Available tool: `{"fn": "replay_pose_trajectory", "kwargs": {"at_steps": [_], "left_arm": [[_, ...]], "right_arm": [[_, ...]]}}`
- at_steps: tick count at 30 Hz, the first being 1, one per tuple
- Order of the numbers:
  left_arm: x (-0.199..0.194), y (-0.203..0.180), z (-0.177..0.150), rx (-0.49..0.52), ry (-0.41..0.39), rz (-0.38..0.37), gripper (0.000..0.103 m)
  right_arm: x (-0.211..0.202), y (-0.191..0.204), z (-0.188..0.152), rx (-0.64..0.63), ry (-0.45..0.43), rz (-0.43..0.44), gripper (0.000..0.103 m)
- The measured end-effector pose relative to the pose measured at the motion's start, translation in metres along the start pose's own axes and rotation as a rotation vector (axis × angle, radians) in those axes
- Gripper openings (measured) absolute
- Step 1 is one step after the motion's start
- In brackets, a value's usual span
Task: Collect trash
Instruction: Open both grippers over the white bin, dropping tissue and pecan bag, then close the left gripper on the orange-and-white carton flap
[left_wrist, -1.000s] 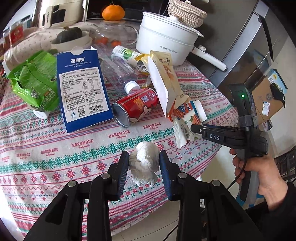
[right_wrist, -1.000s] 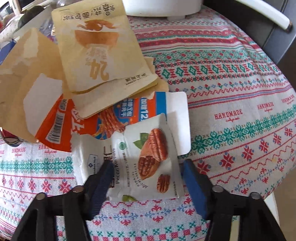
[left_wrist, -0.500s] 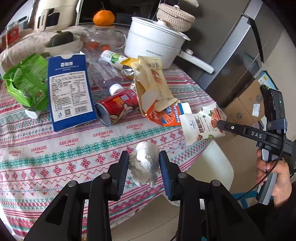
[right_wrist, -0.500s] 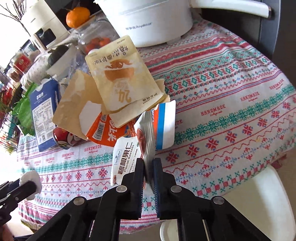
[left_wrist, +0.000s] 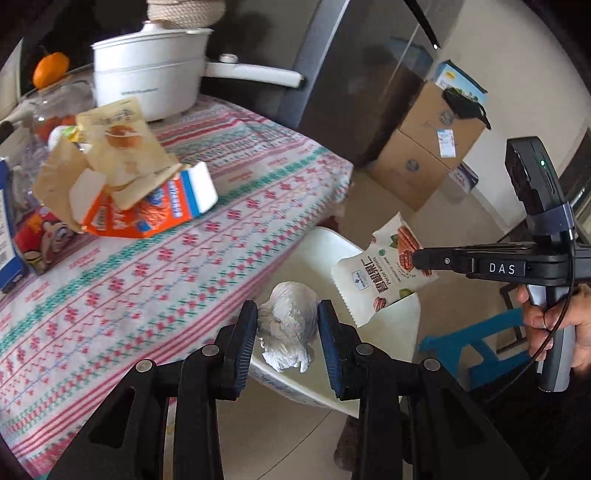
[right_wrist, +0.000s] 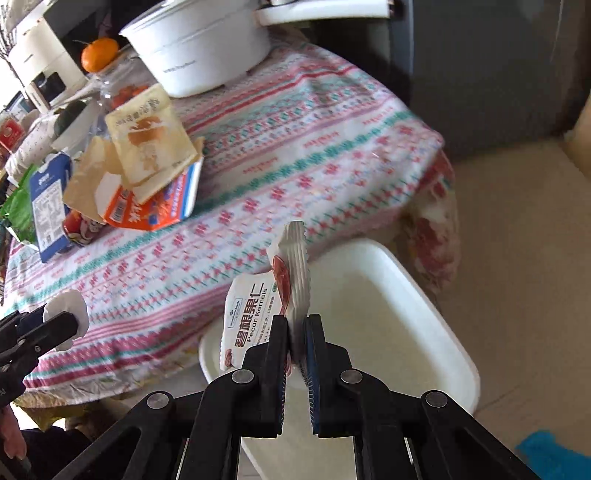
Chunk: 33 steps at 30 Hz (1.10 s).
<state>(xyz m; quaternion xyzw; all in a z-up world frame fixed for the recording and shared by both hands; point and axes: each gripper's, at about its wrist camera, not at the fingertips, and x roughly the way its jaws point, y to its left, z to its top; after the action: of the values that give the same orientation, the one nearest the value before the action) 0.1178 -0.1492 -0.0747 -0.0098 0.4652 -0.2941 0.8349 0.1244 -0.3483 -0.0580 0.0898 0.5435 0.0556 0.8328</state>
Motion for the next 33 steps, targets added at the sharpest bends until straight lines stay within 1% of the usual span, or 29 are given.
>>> {"fn": "replay_pose_trajectory", "kwargs": {"at_steps": [2, 6, 9, 11, 12, 13, 15, 16, 17, 18, 20, 23, 26, 28, 30, 33], "left_arm": [[0.022, -0.014, -0.004, 0.018, 0.019, -0.014, 0.036], [0.059, -0.027, -0.012, 0.057, 0.046, 0.014, 0.036], [0.071, -0.025, -0.013, 0.049, 0.043, 0.015, 0.037], [0.074, -0.021, -0.01, 0.032, 0.044, 0.0, 0.04], [0.076, -0.018, -0.009, 0.023, 0.055, -0.007, 0.047], [0.077, -0.016, -0.009, 0.014, 0.066, 0.003, 0.059], [0.074, -0.011, -0.009, 0.007, 0.068, 0.018, 0.069], [0.072, -0.009, -0.01, 0.008, 0.066, 0.022, 0.071], [0.07, -0.008, -0.01, 0.008, 0.066, 0.026, 0.071], [0.067, -0.006, -0.011, 0.008, 0.068, 0.034, 0.072], [0.061, -0.002, -0.011, 0.005, 0.064, 0.047, 0.074], [0.051, 0.003, -0.01, -0.001, 0.061, 0.073, 0.076], [0.041, 0.011, -0.005, -0.011, 0.048, 0.098, 0.079], [0.033, 0.017, -0.003, -0.023, 0.037, 0.121, 0.082], [0.024, 0.026, -0.001, -0.032, 0.036, 0.149, 0.083], [0.008, 0.04, 0.001, -0.036, 0.034, 0.198, 0.083]], "right_arm": [[0.005, -0.012, -0.007, 0.027, 0.033, -0.018, 0.008], [0.015, -0.031, -0.019, 0.066, 0.089, -0.063, 0.009], [0.021, -0.04, -0.023, 0.082, 0.119, -0.062, 0.01], [0.021, -0.041, -0.023, 0.081, 0.121, -0.055, 0.012], [0.02, -0.041, -0.023, 0.078, 0.12, -0.051, 0.013], [0.019, -0.041, -0.023, 0.078, 0.119, -0.045, 0.014], [0.018, -0.043, -0.023, 0.096, 0.116, -0.043, 0.018], [0.017, -0.044, -0.022, 0.108, 0.119, -0.044, 0.018], [0.016, -0.045, -0.021, 0.119, 0.119, -0.042, 0.025], [0.015, -0.045, -0.021, 0.126, 0.116, -0.04, 0.036], [0.012, -0.044, -0.02, 0.126, 0.106, -0.042, 0.045], [0.009, -0.04, -0.019, 0.114, 0.095, -0.045, 0.049], [0.008, -0.035, -0.017, 0.106, 0.086, -0.037, 0.056], [0.007, -0.032, -0.015, 0.099, 0.078, -0.039, 0.06], [0.007, -0.029, -0.013, 0.095, 0.071, -0.043, 0.064], [0.009, -0.026, -0.009, 0.1, 0.066, -0.038, 0.067]]}}
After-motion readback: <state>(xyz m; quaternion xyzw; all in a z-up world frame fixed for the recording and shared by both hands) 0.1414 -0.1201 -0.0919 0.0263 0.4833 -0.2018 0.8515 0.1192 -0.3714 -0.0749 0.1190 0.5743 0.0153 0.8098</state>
